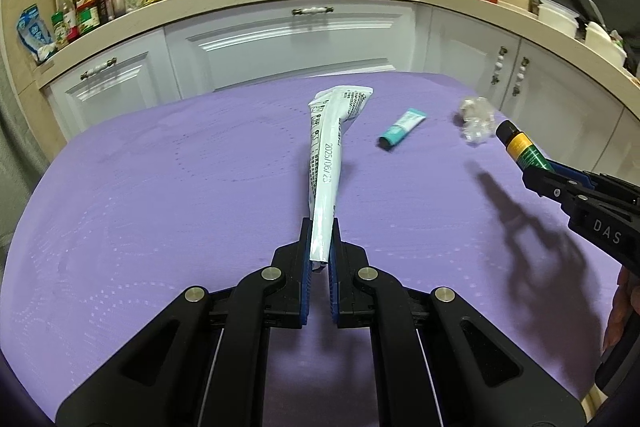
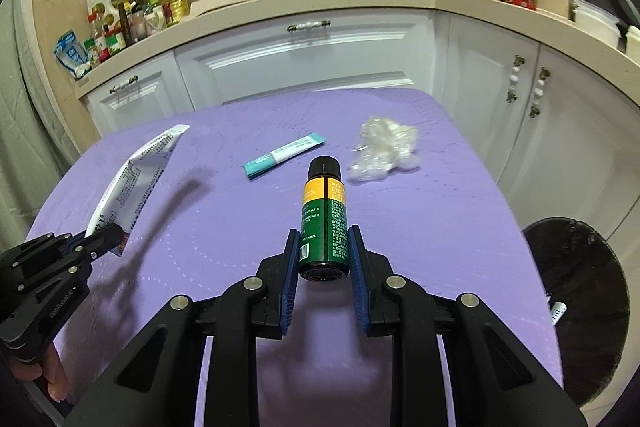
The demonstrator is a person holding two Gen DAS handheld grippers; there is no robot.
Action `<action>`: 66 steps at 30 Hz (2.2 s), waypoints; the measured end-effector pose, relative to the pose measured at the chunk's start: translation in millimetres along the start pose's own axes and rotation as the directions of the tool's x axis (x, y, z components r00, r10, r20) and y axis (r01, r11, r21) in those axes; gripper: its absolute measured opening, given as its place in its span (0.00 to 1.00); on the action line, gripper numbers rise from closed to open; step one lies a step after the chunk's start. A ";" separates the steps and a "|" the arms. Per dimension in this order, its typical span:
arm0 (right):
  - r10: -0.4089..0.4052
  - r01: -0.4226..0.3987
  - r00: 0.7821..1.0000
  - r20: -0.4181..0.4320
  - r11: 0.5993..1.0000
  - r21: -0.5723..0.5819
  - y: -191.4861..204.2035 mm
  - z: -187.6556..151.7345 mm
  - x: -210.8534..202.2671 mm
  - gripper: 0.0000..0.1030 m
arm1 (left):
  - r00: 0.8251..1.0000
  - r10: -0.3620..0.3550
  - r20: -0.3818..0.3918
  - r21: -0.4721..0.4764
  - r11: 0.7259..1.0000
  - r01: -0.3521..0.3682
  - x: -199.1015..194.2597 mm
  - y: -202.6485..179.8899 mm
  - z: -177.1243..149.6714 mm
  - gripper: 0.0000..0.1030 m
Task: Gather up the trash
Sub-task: 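Carry the white tube and green bottle over the black bin and open both tools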
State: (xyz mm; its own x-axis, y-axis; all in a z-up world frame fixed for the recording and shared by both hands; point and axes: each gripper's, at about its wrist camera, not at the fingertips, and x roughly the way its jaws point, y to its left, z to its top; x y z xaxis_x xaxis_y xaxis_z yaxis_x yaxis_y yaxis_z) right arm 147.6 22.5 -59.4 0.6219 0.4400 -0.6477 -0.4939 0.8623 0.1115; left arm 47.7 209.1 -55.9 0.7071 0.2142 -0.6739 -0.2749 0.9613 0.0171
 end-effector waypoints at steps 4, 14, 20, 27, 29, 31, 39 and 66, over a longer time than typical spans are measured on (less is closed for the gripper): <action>-0.016 0.016 1.000 0.020 1.000 0.015 -13.2 -3.8 -12.5 0.24 | 1.000 -0.020 0.010 0.019 1.000 0.020 -4.5 -17.3 1.8 0.07; -0.083 0.077 0.994 0.071 0.994 0.079 -61.1 -15.1 -46.5 0.24 | 0.994 -0.103 0.045 0.089 0.991 0.099 -16.1 -79.4 12.1 0.07; -0.144 0.131 0.985 0.093 0.981 0.141 -98.7 -23.3 -66.6 0.24 | 0.987 -0.153 0.056 0.154 0.978 0.143 -21.4 -122.0 15.1 0.07; -0.220 0.194 0.970 0.103 0.956 0.220 -148.6 -35.8 -88.6 0.24 | 0.977 -0.210 0.048 0.235 0.953 0.193 -24.0 -173.3 14.5 0.07; -0.240 0.211 0.966 0.098 0.947 0.242 -162.6 -40.4 -92.5 0.24 | 0.974 -0.222 0.041 0.253 0.946 0.205 -23.5 -186.2 14.2 0.07; -0.255 0.224 0.962 0.093 0.938 0.264 -176.5 -45.5 -95.5 0.24 | 0.971 -0.238 0.033 0.274 0.936 0.220 -22.5 -200.9 13.0 0.07; -0.280 0.244 0.957 0.072 0.918 0.313 -215.4 -61.4 -100.6 0.24 | 0.954 -0.299 -0.008 0.332 0.899 0.285 -14.3 -260.4 6.8 0.07; -0.363 0.317 0.930 0.058 0.871 0.374 -262.1 -76.5 -95.1 0.59 | 0.949 -0.311 -0.059 0.340 0.887 0.312 15.3 -316.2 6.6 0.41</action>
State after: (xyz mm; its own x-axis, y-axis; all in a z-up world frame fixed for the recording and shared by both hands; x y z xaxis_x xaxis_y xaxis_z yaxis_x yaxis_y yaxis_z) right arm 171.4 -264.5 -84.6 0.7929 0.1103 -0.5993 -0.0056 0.9848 0.1738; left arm 149.8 -90.4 -66.8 0.7176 -0.1056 -0.6884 0.1979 0.9786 0.0562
